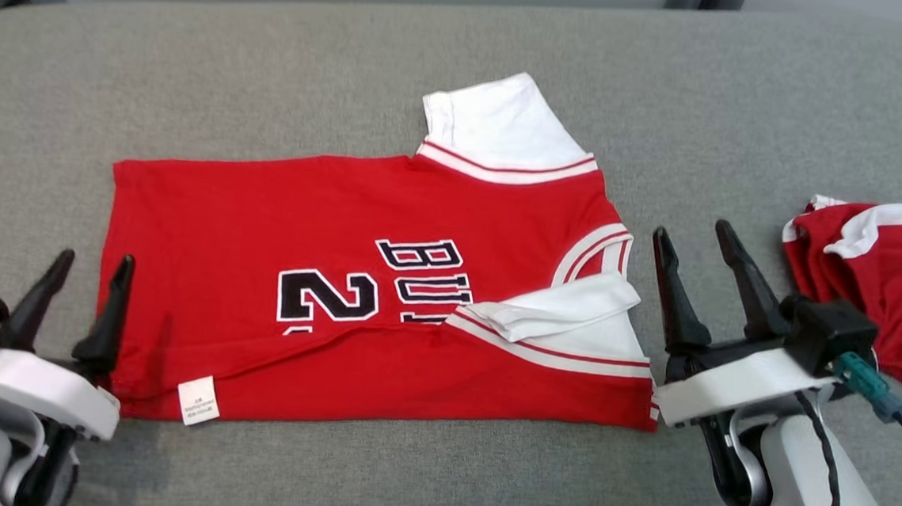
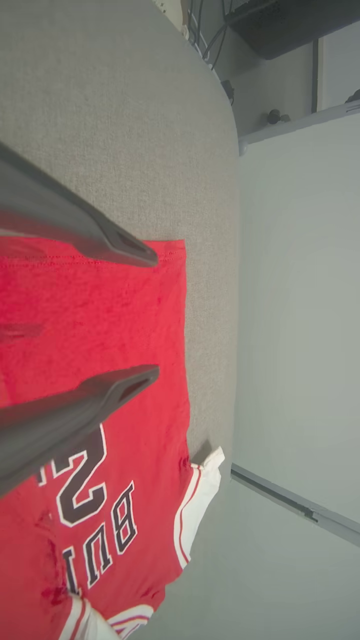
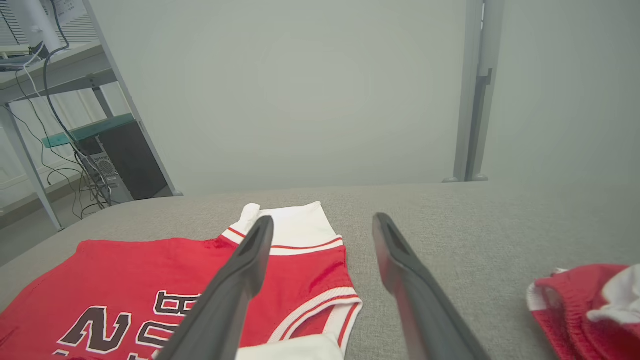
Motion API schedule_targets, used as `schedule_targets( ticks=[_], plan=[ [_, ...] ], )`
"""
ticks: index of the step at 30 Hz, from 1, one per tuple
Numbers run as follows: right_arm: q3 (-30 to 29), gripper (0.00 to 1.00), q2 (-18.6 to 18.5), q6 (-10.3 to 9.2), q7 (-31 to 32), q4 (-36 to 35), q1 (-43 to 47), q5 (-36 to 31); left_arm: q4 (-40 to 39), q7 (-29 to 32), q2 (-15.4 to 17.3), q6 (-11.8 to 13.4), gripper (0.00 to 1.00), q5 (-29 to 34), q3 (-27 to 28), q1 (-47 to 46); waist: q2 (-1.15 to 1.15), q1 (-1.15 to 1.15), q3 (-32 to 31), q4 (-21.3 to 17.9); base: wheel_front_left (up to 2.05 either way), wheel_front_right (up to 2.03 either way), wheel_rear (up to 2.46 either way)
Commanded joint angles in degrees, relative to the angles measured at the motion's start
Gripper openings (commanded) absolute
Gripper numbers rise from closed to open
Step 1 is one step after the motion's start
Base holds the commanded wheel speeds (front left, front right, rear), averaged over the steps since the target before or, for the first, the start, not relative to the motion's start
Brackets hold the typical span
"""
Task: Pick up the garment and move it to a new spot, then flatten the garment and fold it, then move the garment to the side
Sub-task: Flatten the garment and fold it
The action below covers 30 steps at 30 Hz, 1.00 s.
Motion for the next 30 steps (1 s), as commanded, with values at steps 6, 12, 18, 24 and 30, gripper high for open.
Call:
schedule_targets(
  ticks=[6,12,18,24,30],
  plan=[
    [3.3,1.0,0.1,0.0,-0.3,-6.5,-2.5,-0.6,0.8,-0.5,9.7,0.0,1.0,-6.6,-4.1,-9.2,0.0,0.0,8.6,-1.6,0.0,0.0,0.0],
    [5.8,1.0,0.1,0.0,-0.3,-10.4,-1.6,-0.1,2.5,-0.5,16.7,0.0,1.0,-15.6,-10.8,-14.8,0.0,0.0,13.6,-3.6,0.0,0.0,0.0],
    [7.1,1.0,0.1,0.0,-0.3,-14.4,-0.1,0.9,3.0,-0.5,23.0,0.0,1.0,-21.9,-14.5,-18.5,0.0,0.0,17.5,-5.8,0.0,0.0,0.0],
    [7.5,1.0,0.1,0.0,-0.3,-16.4,1.3,1.3,2.1,-0.5,26.3,0.0,1.0,-27.0,-16.6,-20.0,0.0,0.0,19.2,-6.6,0.0,0.0,0.0],
    [8.2,1.0,0.1,0.0,-0.3,-17.8,1.9,1.4,-1.4,-0.5,30.2,0.0,1.0,-32.2,-21.4,-21.6,0.0,0.0,20.8,-7.1,0.0,0.0,0.0]
  ],
)
